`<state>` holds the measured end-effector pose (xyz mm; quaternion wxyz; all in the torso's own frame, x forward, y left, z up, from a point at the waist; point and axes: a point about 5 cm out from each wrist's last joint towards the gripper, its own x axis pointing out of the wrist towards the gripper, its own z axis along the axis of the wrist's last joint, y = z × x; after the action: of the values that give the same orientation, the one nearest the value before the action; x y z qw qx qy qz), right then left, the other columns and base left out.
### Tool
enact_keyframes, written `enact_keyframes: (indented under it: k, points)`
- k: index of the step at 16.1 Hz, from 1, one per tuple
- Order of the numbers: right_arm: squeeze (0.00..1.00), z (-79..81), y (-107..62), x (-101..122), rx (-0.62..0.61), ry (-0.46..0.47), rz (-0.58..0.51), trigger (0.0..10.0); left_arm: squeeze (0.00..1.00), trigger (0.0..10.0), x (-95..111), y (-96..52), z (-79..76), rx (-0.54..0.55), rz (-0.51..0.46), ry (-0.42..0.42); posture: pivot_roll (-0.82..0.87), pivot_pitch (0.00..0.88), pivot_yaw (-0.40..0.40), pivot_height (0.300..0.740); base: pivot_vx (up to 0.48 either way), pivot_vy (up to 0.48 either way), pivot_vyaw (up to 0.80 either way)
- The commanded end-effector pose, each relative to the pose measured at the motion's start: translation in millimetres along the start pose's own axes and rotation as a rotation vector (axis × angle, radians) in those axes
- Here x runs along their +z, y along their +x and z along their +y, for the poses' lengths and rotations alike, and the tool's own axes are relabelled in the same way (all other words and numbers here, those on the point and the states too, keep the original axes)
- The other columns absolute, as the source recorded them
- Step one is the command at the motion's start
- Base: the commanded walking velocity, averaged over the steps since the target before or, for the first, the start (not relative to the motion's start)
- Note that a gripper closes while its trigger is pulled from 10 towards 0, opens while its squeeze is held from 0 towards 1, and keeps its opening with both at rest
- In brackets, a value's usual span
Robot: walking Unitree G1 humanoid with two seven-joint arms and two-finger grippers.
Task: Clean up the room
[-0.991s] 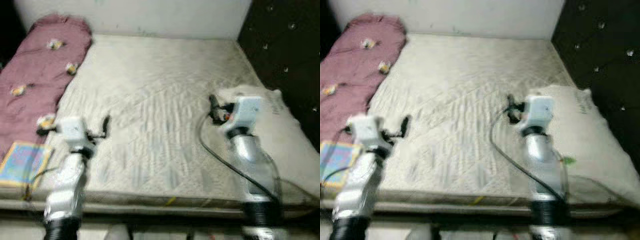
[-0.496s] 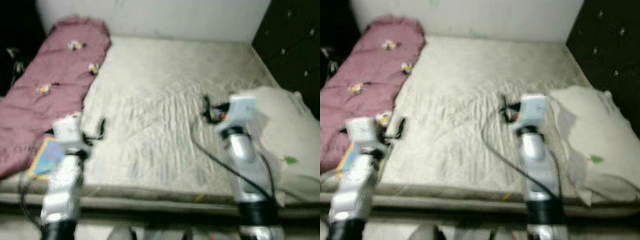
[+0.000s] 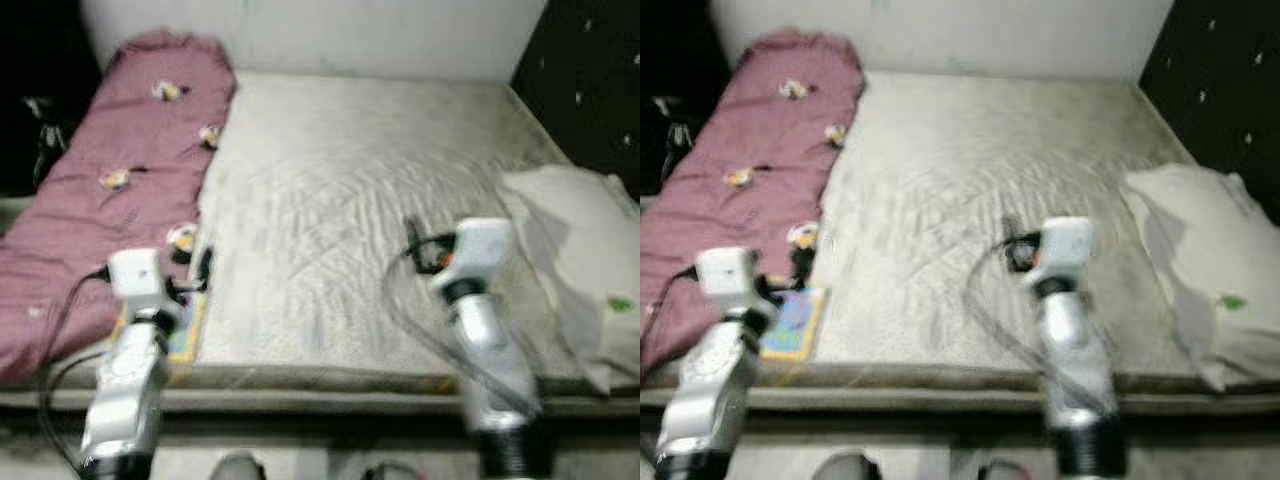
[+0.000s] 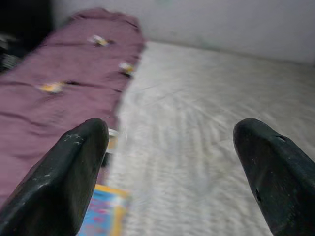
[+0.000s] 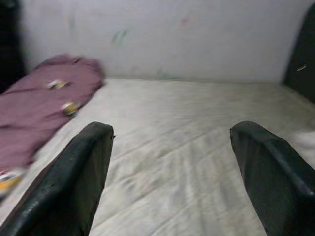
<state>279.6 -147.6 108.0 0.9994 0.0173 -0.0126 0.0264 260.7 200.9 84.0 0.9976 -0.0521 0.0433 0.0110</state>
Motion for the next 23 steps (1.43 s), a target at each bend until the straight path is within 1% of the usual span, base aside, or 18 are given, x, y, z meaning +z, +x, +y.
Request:
enact_keyframes:
  k: [1,3,5,7,8,9,10,12,13,14,16,19,21,23]
  points:
    - [0.00,-13.4,-4.4,-3,-0.056,-0.017,0.009,10.0,0.00,10.0,-3,-0.6,-5.9,-0.012,0.001,0.001,0.03,0.000,-0.001,0.740,0.000,0.480,0.00]
    - [0.00,-15.8,-7.2,-4,-0.072,-0.013,0.009,10.0,0.00,10.0,-6,-3.9,-5.0,-0.009,0.007,0.012,0.02,0.000,0.005,0.740,0.000,0.480,0.00]
    - [0.00,-14.2,-14.1,-7,-0.068,-0.026,0.018,10.0,0.00,10.0,-6,-6.7,-4.5,-0.002,0.009,0.024,0.01,0.000,0.005,0.740,0.000,0.480,0.00]
    - [0.00,-11.4,-22.2,-7,-0.059,-0.051,0.027,10.0,0.00,10.0,-3,-14.4,-4.3,-0.004,-0.006,0.039,0.00,0.000,0.005,0.740,0.000,0.127,0.00]
    - [0.00,-12.1,-22.9,-8,-0.073,-0.032,0.033,10.0,0.00,10.0,-3,-15.9,-5.6,-0.002,-0.005,0.036,0.00,0.000,0.007,0.740,0.000,0.000,0.00]
    - [0.00,-11.2,-20.9,-9,-0.073,-0.027,0.042,10.0,0.00,10.0,-3,-14.1,-9.9,-0.027,0.000,0.051,0.00,0.000,0.020,0.740,0.000,0.000,-0.80]
    - [0.00,-11.0,-21.1,-9,-0.074,-0.029,0.041,10.0,0.00,10.0,-1,-12.2,-10.0,-0.023,-0.005,0.056,0.00,0.000,0.021,0.740,0.000,0.000,-0.80]
    - [0.00,-9.7,-24.7,-7,-0.075,-0.030,0.038,10.0,0.00,10.0,1,-11.3,-8.4,-0.036,0.006,0.029,-0.01,0.000,0.030,0.740,0.000,0.000,-0.35]
    - [0.00,-10.5,-26.1,-8,-0.078,-0.022,0.045,10.0,0.00,10.0,0,-11.3,-8.6,-0.052,0.009,0.031,-0.02,0.000,0.030,0.740,0.000,0.322,0.00]
    - [0.00,-11.3,-26.8,-8,-0.080,-0.020,0.048,10.0,0.00,10.0,-2,-11.2,-10.6,-0.070,0.025,0.017,-0.02,0.000,0.028,0.740,0.000,0.476,0.00]
    - [0.00,-11.4,-26.0,-7,-0.075,-0.020,0.049,10.0,0.00,10.0,-1,-10.6,-12.4,-0.068,0.019,0.012,-0.01,0.000,0.022,0.740,0.000,0.476,0.00]
    - [0.00,-9.6,-23.7,-6,-0.063,-0.017,0.053,10.0,0.00,10.0,3,-10.3,-11.8,-0.061,0.010,0.011,0.00,0.000,0.015,0.740,0.000,0.476,0.00]
    - [0.00,-9.0,-23.4,-6,-0.056,-0.018,0.055,10.0,0.00,10.0,1,-13.7,-10.2,-0.062,0.015,0.005,-0.01,0.000,0.014,0.740,0.000,0.463,0.00]
    - [0.00,-9.0,-22.2,-7,-0.051,-0.020,0.059,10.0,0.00,10.0,1,-12.4,-9.7,-0.052,0.018,0.002,0.00,0.000,0.009,0.740,0.000,0.465,0.00]
